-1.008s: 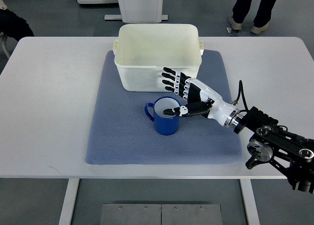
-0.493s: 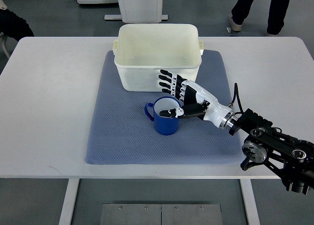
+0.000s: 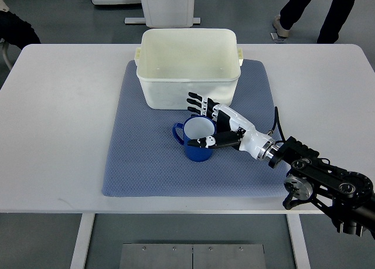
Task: Place cup in box with right hand
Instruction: 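Lower the right hand around the blue mug and close fingers on it, then lift the held mug with the right hand above the cream box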
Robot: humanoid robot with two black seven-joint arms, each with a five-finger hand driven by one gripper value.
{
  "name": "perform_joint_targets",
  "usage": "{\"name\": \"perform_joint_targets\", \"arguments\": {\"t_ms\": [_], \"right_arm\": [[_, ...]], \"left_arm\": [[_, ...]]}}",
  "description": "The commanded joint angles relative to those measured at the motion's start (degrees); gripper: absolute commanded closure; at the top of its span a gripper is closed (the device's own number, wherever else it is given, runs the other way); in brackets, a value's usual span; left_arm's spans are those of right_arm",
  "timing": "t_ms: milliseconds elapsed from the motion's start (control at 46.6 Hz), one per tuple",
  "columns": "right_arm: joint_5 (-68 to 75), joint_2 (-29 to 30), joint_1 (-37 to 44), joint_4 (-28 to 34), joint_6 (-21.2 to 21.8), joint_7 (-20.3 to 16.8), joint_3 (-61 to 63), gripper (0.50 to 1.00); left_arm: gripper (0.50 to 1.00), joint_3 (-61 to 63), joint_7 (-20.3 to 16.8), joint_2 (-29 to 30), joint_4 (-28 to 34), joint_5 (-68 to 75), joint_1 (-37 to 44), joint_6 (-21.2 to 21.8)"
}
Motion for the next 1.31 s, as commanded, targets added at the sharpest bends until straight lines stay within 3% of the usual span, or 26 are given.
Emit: {"name": "perform_joint_targets", "arguments": {"t_ms": [0,365,708,1287], "right_arm": [[0.02,0.14,0.06,-0.23,0.00,0.40,-0.63,0.500],[0.02,2.78,-0.11,-4.36,-0.09,0.75,-0.80,0.500],[0.02,4.01,-0.11,-5.85,-0.09,2.86,-0.89,0.500],[0.02,4.89,-0.73,-7.43,-0.18,3.21,-1.60,0.500]], "left_arm": [[0.500,0.02,0.00,0.00,0.00,0.00,-0.03,0.00],[0.500,0.02,0.00,0.00,0.00,0.00,-0.04,0.00],[0.500,0.02,0.00,0.00,0.00,0.00,-0.03,0.00],[0.500,0.02,0.00,0.00,0.00,0.00,-0.04,0.00]]}}
